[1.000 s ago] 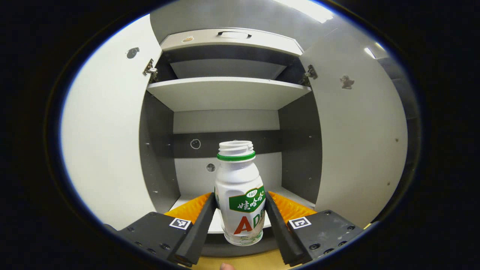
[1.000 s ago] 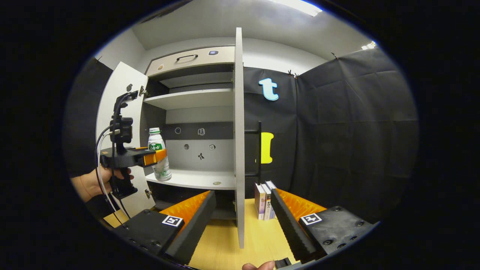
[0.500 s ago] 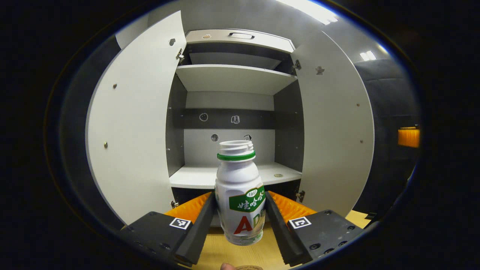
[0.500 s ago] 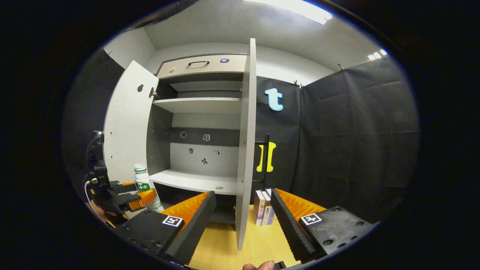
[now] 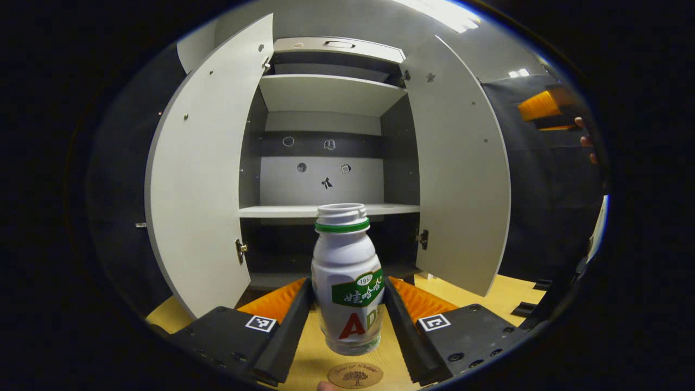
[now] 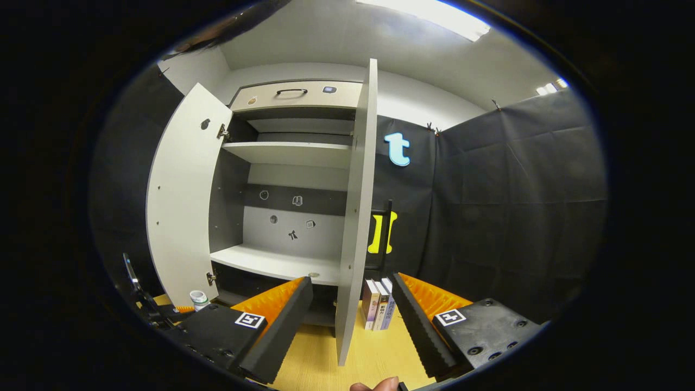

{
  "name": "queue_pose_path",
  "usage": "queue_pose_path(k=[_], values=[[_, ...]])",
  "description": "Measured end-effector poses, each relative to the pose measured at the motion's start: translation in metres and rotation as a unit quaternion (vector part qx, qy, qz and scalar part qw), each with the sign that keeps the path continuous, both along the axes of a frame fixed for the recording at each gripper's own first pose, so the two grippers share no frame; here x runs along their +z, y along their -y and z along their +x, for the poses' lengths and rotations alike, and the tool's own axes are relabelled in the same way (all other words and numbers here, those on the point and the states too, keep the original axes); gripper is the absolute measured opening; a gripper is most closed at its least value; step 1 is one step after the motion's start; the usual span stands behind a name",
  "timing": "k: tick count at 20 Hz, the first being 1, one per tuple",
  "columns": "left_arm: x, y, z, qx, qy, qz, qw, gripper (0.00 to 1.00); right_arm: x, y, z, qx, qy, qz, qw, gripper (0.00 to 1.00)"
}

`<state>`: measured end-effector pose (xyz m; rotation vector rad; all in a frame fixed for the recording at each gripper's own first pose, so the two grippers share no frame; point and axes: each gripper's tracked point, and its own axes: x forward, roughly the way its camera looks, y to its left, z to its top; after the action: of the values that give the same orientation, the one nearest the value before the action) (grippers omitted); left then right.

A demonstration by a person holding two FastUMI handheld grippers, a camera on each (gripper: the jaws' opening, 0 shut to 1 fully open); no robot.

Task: Grasp the bottle in the cabinet with the left hand and place it on the coaster, then close the right door with the right hand and the left door with the left hand.

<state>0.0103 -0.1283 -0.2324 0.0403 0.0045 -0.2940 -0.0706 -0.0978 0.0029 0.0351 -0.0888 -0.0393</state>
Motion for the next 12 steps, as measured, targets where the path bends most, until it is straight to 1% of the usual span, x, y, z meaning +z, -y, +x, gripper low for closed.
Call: queue_pose_path(k=[3,5,8,12], values=[[-0.042,0.003,-0.004,-0.016,-0.015,0.012,1.000,0.80,0.005,-0.003,0.003,0.000,0.008,-0.014,1.000,0.98],[-0.067,0.004,-0.003,-0.024,-0.028,0.014,0.999,0.80,0.003,-0.008,0.005,0.003,0.004,-0.024,1.000,0.98],[-0.091,0.001,0.001,-0.022,-0.039,0.010,0.999,0.80,-0.002,-0.010,0.007,0.004,-0.005,-0.034,0.999,0.98],[-0.113,-0.003,0.008,-0.021,-0.048,0.004,0.999,0.81,-0.009,-0.009,0.009,0.002,-0.021,-0.027,0.999,0.97]])
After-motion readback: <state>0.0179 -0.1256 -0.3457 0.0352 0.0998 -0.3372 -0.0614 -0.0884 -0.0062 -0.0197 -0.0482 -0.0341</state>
